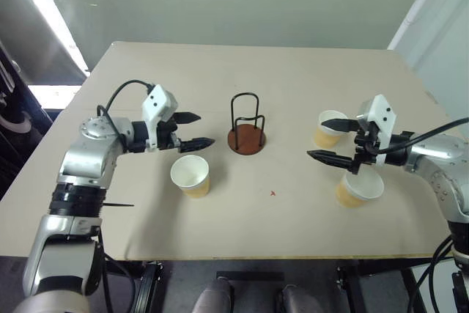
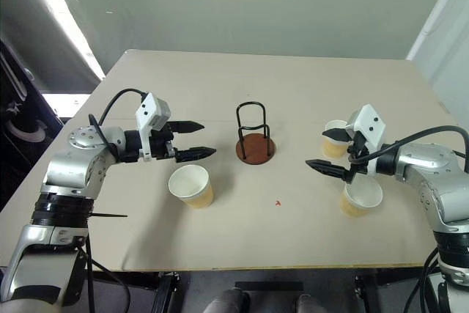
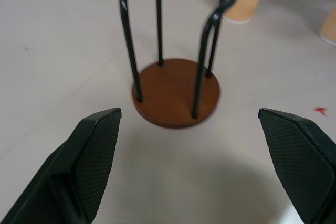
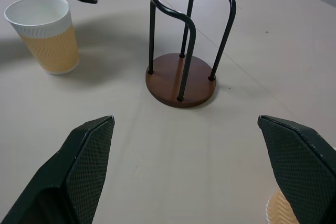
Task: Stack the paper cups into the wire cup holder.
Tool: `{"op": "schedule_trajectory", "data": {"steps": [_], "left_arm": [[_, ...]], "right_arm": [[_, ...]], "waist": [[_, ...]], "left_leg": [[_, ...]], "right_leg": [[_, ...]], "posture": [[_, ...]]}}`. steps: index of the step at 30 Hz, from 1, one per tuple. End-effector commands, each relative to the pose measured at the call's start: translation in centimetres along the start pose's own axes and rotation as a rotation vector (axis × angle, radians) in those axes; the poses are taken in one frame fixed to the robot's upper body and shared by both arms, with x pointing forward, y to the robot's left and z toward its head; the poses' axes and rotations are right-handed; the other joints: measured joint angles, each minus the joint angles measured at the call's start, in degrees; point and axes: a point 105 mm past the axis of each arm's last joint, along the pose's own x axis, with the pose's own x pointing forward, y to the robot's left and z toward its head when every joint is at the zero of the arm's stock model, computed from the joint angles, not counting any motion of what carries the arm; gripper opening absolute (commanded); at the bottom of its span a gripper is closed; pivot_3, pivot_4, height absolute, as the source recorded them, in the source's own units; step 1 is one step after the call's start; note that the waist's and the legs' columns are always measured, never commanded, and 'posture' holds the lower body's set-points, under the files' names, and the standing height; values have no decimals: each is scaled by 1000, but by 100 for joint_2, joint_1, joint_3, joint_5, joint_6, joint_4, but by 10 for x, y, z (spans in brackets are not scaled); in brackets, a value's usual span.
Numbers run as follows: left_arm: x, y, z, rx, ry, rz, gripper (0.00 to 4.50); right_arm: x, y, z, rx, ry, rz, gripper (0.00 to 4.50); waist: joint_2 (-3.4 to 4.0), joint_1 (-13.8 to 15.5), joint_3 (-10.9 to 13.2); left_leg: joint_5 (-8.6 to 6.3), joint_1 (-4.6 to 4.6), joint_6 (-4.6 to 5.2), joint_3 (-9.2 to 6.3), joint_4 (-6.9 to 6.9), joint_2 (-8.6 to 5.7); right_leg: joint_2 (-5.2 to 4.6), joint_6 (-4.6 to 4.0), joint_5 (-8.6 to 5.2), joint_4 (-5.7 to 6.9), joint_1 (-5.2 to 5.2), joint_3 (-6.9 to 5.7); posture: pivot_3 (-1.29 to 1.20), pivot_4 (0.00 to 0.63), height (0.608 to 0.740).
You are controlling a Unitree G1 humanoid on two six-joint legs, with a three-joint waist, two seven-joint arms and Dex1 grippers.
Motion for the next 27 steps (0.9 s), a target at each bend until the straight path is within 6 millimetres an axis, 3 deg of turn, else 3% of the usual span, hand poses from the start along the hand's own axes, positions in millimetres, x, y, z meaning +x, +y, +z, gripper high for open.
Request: {"op": "schedule_trajectory", "data": {"steps": [1,7,27], "left_arm": [[10,-2,7,48,-17,-9,4500],[28,-11,9,46,-39,-63,4500],[66,-7,15,51,-95,-85,4500]], "right_arm": [[-10,-3,15,-43,-38,-37,4472],[-13,-2,15,-44,-36,-47,4472],[-28,-2,24,-23,-36,-95,4472]], "waist": [[0,2,0],[0,7,0],[0,31,0]], "left_leg": [[0,0,0,0,0,0],[1,-2,2,0,1,0],[3,-4,7,1,4,0]], "right_leg": [[0,0,0,-1,0,0],[0,2,1,-3,0,0],[0,9,4,-7,2,0]], "posture": [[0,150,740],[0,150,740],[0,150,740]]}}
